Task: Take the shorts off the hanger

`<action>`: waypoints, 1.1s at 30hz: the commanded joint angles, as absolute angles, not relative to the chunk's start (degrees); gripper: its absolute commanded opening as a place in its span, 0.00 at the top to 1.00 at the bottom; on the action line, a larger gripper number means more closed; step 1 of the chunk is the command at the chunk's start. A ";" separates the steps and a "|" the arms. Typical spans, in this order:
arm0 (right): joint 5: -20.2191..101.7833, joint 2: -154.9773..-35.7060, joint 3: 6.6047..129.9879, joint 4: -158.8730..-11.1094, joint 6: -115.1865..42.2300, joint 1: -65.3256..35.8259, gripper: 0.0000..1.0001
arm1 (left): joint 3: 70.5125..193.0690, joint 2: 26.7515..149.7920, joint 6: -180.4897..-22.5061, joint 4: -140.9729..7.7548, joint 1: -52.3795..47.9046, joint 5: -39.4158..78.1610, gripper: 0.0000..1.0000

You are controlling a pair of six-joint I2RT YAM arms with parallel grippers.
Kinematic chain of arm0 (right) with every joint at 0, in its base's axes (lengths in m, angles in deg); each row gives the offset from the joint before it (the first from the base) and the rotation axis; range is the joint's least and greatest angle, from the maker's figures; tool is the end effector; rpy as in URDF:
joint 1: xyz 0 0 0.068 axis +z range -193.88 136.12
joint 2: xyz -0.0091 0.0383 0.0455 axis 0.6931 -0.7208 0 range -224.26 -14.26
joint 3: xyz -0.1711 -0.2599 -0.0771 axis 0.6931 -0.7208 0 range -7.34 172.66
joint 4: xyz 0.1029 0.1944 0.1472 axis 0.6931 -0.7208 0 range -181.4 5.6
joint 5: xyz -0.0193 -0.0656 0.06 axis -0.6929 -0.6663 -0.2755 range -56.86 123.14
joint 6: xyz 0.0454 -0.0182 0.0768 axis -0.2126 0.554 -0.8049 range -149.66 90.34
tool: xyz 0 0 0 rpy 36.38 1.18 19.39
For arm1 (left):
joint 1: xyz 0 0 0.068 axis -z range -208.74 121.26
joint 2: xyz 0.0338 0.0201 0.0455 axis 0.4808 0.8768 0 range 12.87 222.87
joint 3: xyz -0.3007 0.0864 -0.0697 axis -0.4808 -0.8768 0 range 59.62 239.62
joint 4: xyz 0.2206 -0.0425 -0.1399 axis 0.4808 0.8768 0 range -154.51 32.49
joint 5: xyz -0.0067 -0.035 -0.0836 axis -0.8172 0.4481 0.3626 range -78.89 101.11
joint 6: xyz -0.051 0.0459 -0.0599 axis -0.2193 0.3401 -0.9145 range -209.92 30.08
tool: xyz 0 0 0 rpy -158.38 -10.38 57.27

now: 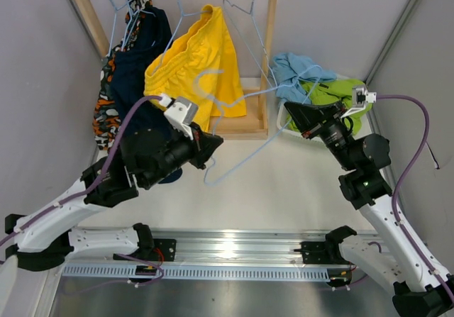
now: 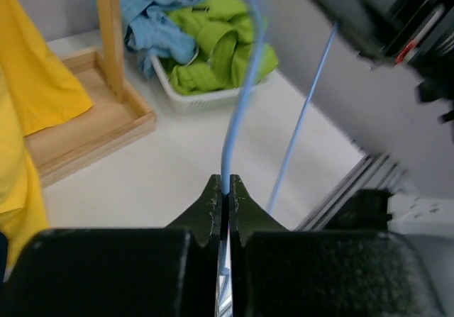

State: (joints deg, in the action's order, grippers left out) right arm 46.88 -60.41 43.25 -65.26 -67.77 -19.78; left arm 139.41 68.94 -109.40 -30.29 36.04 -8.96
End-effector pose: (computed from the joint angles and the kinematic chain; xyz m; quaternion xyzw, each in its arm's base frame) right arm 0.1624 0.0939 0.4797 -0.0330 0.5519 0.4852 0.6774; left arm 0.1091 -0.1660 0.5006 0.1887 0.7416 -0.3231 0.5568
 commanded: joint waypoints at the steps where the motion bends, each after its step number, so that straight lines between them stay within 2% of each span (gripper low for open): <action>1: 46.41 -60.23 41.62 -65.85 -65.79 -20.41 1.00 | 137.69 62.35 -110.58 -48.76 35.25 -14.13 0.96; 6: 46.59 -60.58 41.09 -64.97 -66.23 -20.32 1.00 | 135.83 60.94 -109.96 -53.60 35.33 -10.34 0.93; 7: 46.59 -60.58 41.09 -64.97 -66.23 -20.41 1.00 | 134.95 60.42 -109.87 -54.82 35.25 -9.29 0.94; 8: 46.59 -60.58 41.09 -64.97 -66.31 -20.41 1.00 | 134.42 60.33 -109.78 -55.01 35.33 -9.02 1.00; 14: 46.59 -60.67 40.65 -65.15 -66.40 -20.41 1.00 | 133.19 60.15 -109.17 -57.91 35.33 -4.45 1.00; 20: 47.12 -61.81 38.63 -64.62 -66.93 -20.32 1.00 | 138.61 60.76 -104.44 -54.50 35.33 -8.83 1.00; 21: 46.77 -62.07 38.80 -65.93 -66.76 -20.41 0.97 | 140.03 61.90 -103.55 -53.01 35.25 -11.71 1.00; 23: 45.89 -62.25 39.24 -67.95 -66.06 -20.50 0.20 | 145.74 63.31 -100.31 -48.87 35.25 -14.28 1.00; 24: 45.28 -62.16 39.33 -68.66 -65.79 -20.50 0.01 | 146.97 64.71 -99.25 -47.99 35.25 -15.07 1.00; 33: 42.55 -56.63 38.10 -74.64 -62.80 -22.25 0.00 | 162.42 72.88 -86.24 -39.47 35.25 -25.70 1.00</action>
